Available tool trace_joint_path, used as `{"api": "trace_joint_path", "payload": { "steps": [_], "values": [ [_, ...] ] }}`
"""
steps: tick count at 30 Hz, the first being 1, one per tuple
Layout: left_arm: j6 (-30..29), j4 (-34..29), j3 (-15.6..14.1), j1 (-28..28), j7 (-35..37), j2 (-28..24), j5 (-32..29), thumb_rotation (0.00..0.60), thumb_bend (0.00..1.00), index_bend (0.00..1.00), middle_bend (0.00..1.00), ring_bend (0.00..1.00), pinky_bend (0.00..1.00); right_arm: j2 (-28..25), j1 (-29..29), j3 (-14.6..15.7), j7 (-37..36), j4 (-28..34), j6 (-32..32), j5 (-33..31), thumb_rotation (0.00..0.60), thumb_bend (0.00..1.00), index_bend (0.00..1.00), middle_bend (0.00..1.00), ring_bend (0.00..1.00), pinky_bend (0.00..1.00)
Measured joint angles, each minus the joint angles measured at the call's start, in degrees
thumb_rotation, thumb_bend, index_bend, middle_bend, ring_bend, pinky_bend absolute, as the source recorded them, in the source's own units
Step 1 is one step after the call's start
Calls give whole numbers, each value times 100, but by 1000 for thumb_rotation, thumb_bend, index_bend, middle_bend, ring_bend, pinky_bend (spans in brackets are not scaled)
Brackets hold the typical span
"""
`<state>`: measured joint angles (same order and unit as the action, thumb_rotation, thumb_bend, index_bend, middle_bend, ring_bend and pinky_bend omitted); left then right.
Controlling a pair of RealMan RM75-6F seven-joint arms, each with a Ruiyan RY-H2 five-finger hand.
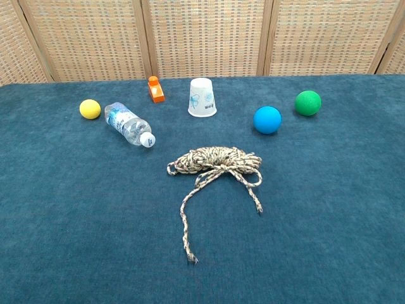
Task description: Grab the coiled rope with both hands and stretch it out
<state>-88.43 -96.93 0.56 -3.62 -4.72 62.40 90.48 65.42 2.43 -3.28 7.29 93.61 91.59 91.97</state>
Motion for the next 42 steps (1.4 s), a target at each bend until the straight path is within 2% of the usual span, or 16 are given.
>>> {"api": "trace_joint_path", "payload": {
  "steps": [7,12,20,27,30,32,37,42],
  "values": [
    [3,-14,-4,-9,-44,19,44,600,0,0,0,0,0,-20,49,54,95,44,-250,-61,600,0,16,0,0,0],
    [12,-27,2,-17,-80,38,44,600,0,0,0,0,0,-50,299,67,253,150,-717,-53,600,0,92,0,0,0],
    [44,-67,21,-32,-221,95,7,600,0,0,0,0,0,-107,1230,-84,279,261,-1505,535,600,1,281,0,0,0],
    [106,-62,45,-66,-323,158,-44,600,0,0,0,0,0,-40,2219,-221,171,333,-2610,798,600,127,353,0,0,0],
    [158,-53,54,-84,-346,178,-85,600,0,0,0,0,0,147,2585,-279,240,249,-3052,823,600,218,375,0,0,0],
    [210,-45,67,-105,-380,199,-141,600,0,0,0,0,0,367,2832,-327,344,119,-3372,767,600,242,385,0,0,0],
    [288,-48,80,-139,-504,241,-210,600,0,0,0,0,0,988,3279,-428,541,-225,-3978,427,600,234,411,0,0,0],
    [313,-66,65,-152,-603,280,-211,600,0,0,0,0,0,1524,3620,-423,822,-589,-4300,288,600,235,433,0,0,0]
  ]
}}
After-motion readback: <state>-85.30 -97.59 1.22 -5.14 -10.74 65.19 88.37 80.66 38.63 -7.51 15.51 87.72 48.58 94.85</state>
